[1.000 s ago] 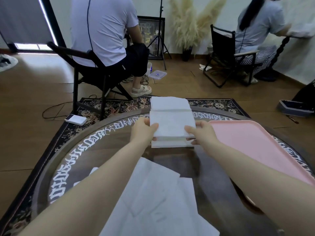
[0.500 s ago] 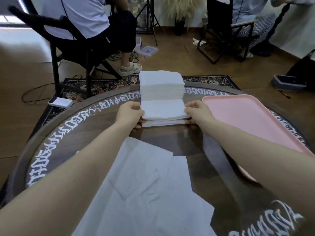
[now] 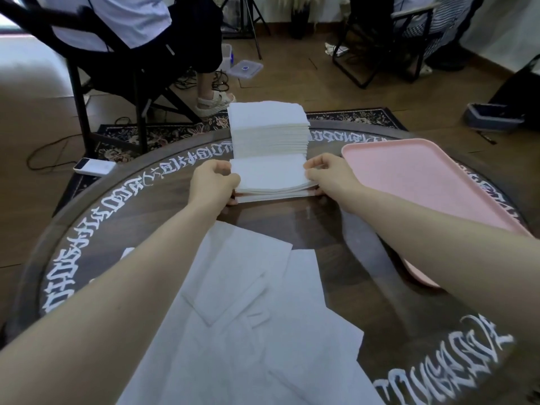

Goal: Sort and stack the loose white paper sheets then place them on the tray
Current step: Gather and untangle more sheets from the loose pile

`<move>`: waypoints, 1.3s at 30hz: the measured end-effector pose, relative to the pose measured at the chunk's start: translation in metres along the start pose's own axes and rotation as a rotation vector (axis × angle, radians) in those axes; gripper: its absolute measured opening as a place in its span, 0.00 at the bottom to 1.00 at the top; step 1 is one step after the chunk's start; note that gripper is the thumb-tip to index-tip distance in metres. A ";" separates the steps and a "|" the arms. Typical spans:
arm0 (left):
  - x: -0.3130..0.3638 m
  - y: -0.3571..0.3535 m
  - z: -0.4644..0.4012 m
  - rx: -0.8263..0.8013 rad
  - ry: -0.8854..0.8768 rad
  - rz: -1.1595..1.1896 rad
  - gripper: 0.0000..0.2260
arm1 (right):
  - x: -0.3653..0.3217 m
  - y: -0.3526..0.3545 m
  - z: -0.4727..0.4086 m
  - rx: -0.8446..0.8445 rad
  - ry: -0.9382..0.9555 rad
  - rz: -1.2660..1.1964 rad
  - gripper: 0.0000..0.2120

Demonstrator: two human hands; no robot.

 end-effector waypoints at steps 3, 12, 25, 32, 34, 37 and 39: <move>0.002 0.002 0.001 -0.008 -0.004 -0.069 0.13 | 0.001 0.002 0.001 0.007 -0.019 0.001 0.06; 0.031 -0.007 0.023 -0.305 -0.366 -0.779 0.22 | 0.000 -0.005 0.020 -0.020 0.172 0.475 0.19; 0.048 0.084 0.137 -0.454 -0.187 -0.962 0.24 | 0.022 -0.029 0.115 -0.159 0.081 0.331 0.12; 0.021 0.087 0.243 -0.692 -0.084 -0.993 0.35 | 0.014 -0.035 0.153 -0.068 0.138 0.423 0.13; 0.014 0.088 0.253 -0.696 -0.086 -0.989 0.36 | 0.024 -0.048 0.159 -0.214 0.022 0.341 0.08; 0.006 0.089 0.256 -0.715 -0.105 -0.979 0.37 | 0.037 -0.065 0.168 -0.367 -0.156 0.169 0.04; 0.004 0.089 0.254 -0.721 -0.123 -0.965 0.37 | 0.037 -0.069 0.168 -0.404 -0.237 0.037 0.03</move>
Point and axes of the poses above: each hand's wrist, its own z-axis away from the middle knuckle, its own y-axis out of the back of the hand, x = y × z, the point moved 9 cm from there along -z, towards the middle knuckle, and after that the axes turned 15 degrees about -y, right-handed, at the moved point
